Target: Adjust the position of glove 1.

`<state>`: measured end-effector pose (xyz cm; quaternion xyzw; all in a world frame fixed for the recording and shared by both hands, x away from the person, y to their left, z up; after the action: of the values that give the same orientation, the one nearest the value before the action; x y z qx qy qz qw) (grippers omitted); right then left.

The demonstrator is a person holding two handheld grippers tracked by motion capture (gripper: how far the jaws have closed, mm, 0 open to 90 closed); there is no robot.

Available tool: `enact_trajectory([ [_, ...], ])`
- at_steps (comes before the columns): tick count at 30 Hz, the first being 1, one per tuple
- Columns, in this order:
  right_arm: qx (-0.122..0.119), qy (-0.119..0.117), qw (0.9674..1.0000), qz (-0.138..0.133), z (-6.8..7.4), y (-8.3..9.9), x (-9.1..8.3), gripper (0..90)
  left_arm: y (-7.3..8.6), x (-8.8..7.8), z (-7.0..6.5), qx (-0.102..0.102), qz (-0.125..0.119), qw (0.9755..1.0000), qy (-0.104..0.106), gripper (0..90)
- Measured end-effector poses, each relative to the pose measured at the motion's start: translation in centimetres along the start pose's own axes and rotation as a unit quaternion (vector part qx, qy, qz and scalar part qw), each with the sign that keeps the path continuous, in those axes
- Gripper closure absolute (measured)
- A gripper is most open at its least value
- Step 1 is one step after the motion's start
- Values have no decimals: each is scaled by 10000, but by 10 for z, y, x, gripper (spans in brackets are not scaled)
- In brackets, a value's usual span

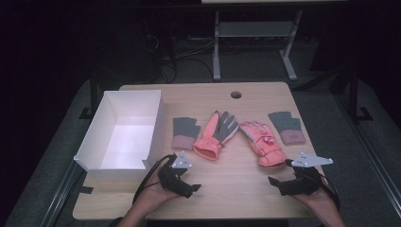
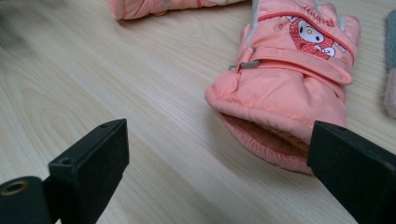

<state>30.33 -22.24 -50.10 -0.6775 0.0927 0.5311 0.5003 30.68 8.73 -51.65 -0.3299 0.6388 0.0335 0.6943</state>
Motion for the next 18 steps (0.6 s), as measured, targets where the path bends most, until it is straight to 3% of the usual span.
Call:
enact_trajectory([
  [3,37,-49,10000,5,0,0,-2,53,1,1,-2,48,42,10000,63,114],
  [10,86,-69,9999,41,-4,-3,-4,67,1,0,3,-48,-69,9999,73,130],
  [15,188,178,9997,11,-14,-15,-9,104,2,1,2,-29,-60,9999,85,130],
  [18,399,381,9985,-12,-25,-22,-10,137,1,0,0,-25,-97,9999,88,134],
])
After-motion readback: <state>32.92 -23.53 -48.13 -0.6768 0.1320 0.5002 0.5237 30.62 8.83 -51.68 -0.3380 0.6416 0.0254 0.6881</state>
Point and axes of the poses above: each handheld gripper's, and its own axes: x roughly forward along the jaws, y roughly out of its underside, z roughly to its left, the point moved 9 cm from there along x, roughly forward along the jaws, and after that the axes turned 15 degrees about z, right-handed, at the moved point
